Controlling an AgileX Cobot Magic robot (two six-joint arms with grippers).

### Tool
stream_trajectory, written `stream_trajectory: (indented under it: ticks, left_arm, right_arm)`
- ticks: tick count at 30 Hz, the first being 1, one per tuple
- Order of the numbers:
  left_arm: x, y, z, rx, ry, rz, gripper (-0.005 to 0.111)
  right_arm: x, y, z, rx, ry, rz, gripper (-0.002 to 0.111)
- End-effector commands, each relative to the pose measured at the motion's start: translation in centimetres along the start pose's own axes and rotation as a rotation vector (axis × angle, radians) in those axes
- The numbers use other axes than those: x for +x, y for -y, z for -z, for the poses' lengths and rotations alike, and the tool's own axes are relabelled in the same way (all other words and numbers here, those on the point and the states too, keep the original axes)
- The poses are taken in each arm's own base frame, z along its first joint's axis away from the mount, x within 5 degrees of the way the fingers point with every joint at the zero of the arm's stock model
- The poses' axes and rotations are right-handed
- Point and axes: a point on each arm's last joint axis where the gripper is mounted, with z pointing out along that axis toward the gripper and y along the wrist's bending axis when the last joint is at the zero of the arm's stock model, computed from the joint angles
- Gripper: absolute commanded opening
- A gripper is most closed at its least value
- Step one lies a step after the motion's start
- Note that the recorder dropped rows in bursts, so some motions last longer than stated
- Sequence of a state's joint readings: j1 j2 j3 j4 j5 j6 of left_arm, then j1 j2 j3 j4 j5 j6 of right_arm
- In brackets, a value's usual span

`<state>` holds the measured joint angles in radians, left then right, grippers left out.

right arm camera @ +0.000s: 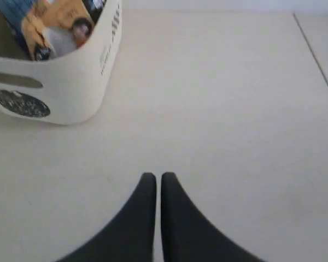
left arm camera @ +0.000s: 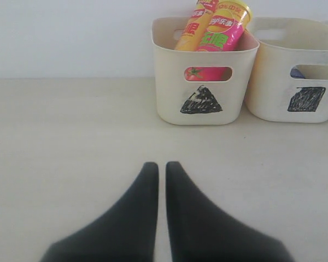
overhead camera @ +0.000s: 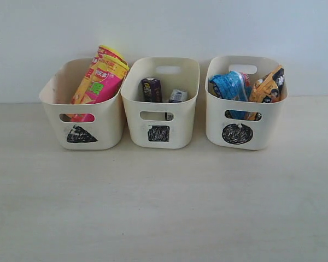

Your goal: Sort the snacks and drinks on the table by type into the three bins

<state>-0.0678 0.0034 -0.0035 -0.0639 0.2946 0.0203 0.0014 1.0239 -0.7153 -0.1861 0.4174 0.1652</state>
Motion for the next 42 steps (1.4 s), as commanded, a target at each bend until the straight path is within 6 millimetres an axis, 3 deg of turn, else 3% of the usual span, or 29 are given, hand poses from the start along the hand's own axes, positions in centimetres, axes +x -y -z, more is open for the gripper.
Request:
stream_trajectory:
  ticks: [1,5,9,24,29,36,42]
  left_arm:
    - [0.1,0.0,0.0,-0.006,-0.001,0.004,0.004]
    - [0.1,0.0,0.0,-0.006,-0.001,0.004,0.004]
    - [0.1,0.0,0.0,-0.006,-0.001,0.004,0.004]
    - [0.1,0.0,0.0,-0.006,-0.001,0.004,0.004]
    - [0.1,0.0,0.0,-0.006,-0.001,0.004,0.004]
    - [0.1,0.0,0.0,-0.006,-0.001,0.004,0.004]
    - [0.1,0.0,0.0,-0.006,-0.001,0.004,0.004]
  right_arm:
    - [1.2,0.2,4.2,-0.019,0.227,-0.051,0.000]
    - [2.8,0.2,6.8,-0.039,0.395,-0.053,0.000]
    - [3.4,0.3,8.2,-0.035,0.432,-0.059,0.000]
    - [4.4,0.4,8.6,-0.013,0.354,-0.007,0.000]
    - [6.7,0.4,9.3,-0.018,0.412,-0.008,0.000]
    - [11.1,0.3,8.1,-0.015,0.378,0.008,0.000]
    - [11.9,0.3,7.6,-0.024,0.353,-0.003,0.000]
